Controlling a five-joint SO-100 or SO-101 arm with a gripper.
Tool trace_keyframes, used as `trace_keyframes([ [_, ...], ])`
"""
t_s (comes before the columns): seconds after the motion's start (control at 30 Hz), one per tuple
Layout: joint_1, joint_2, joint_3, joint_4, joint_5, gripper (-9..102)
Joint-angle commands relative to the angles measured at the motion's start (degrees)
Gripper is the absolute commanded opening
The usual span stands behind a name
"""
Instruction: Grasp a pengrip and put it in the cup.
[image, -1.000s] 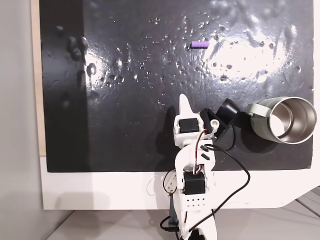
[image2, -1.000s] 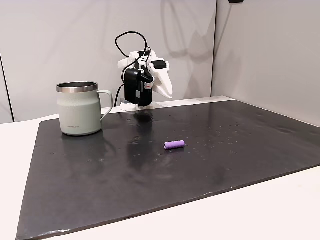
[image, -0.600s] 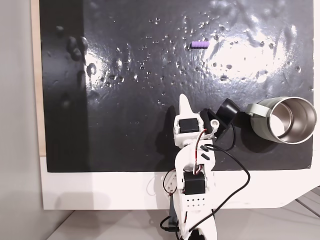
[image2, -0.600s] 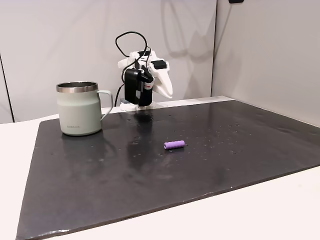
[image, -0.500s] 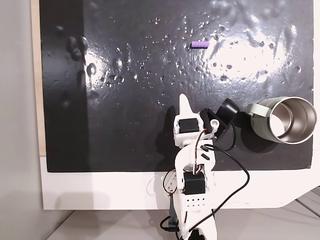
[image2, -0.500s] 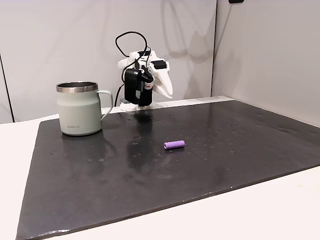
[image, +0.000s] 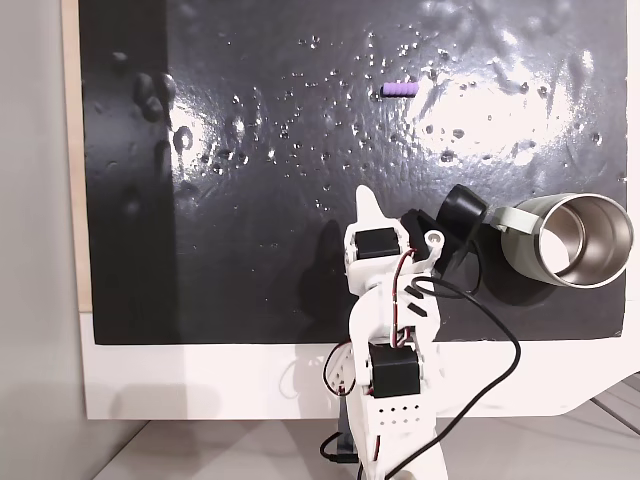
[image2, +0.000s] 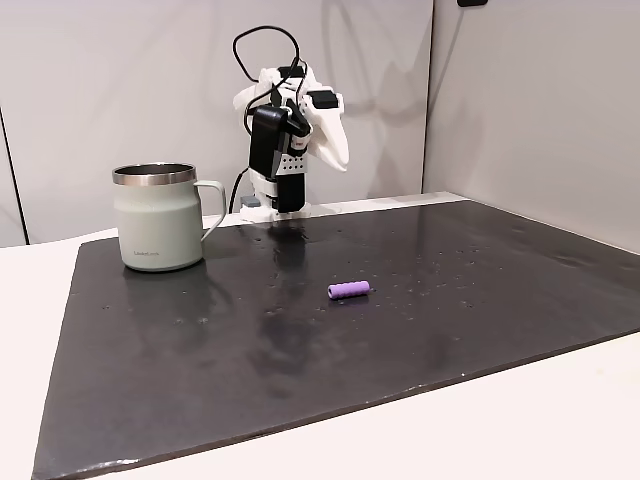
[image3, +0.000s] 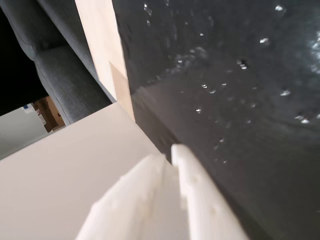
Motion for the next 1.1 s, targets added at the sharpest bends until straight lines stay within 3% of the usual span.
trace_keyframes([
  [0.0, -2.29, -10.11, -16.79, 3.60, 2.11, 0],
  [0.13, -2.37, -23.03, -33.13, 11.51, 2.90, 0],
  [0.37, -0.79, -42.45, -59.15, 26.46, 6.06, 18],
  [0.63, 4.31, -66.80, -84.90, 39.55, 5.54, 25],
  [1.07, 11.60, -90.09, -98.88, 40.96, -0.18, 25],
])
